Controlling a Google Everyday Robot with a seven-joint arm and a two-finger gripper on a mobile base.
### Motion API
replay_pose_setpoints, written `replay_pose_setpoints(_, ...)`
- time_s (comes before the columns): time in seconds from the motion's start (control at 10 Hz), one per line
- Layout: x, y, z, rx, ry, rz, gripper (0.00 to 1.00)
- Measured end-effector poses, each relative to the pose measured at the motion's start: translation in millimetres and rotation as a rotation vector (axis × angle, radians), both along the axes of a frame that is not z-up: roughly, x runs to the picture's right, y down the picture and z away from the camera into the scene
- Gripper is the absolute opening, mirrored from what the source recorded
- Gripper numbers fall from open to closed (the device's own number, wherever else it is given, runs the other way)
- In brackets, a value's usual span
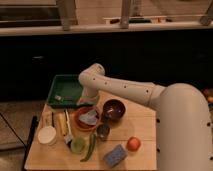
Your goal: Place towel in red bowl
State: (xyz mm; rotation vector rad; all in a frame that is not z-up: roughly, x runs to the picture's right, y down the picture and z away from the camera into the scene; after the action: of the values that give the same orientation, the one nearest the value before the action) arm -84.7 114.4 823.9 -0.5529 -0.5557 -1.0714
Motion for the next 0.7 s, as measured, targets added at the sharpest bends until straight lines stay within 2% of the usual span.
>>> replay_pose_setpoints(0.7,-1.2,0.8,0.2,-0.001,-0.001,-0.001,0.80)
